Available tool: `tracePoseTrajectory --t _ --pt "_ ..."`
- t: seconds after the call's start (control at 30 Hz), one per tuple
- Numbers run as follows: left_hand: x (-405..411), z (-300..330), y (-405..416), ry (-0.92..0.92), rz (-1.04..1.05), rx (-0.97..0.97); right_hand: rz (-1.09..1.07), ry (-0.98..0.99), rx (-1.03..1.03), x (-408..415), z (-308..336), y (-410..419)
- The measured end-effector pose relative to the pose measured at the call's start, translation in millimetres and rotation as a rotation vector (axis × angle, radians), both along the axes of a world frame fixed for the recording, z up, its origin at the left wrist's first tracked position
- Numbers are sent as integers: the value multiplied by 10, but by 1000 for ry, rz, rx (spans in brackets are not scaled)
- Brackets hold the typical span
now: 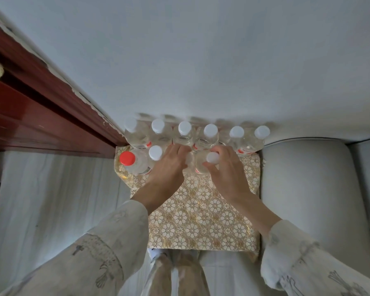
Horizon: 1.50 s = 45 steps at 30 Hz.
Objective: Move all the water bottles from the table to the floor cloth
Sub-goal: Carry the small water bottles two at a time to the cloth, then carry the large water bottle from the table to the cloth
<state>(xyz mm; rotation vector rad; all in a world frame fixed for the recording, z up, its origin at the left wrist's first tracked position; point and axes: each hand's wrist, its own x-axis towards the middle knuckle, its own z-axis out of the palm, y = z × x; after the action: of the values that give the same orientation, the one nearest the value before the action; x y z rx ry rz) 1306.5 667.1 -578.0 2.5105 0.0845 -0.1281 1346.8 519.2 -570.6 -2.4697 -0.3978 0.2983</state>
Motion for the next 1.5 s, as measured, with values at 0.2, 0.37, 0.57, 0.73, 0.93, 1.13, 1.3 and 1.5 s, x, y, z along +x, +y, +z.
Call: tracePoseTrajectory --t 0.2,0.37,0.57,0.73,0.93,1.13,1.3,1.5 --pt "71 13 -23 56 53 -8 -39 53 65 70 -55 24" --pt "34 160 -17 85 36 -42 -53 183 125 53 13 -6" --pt "-296 550 44 32 134 -117 -89 243 93 -119 406 -39" --pt "-1001 959 190 25 334 -263 -44 185 133 -606 946 70" --pt "-1803 1567 413 -95 663 -295 259 224 224 -1092 1551 516" --pt "-2887 2047 265 -342 1090 -208 686 214 301 -1681 2100 940" --pt "-4048 2298 -208 -438 1480 -156 1037 273 327 -2572 2443 1143" --pt "-5368 2549 -989 -571 1952 -201 1473 325 306 -4011 2756 1111"
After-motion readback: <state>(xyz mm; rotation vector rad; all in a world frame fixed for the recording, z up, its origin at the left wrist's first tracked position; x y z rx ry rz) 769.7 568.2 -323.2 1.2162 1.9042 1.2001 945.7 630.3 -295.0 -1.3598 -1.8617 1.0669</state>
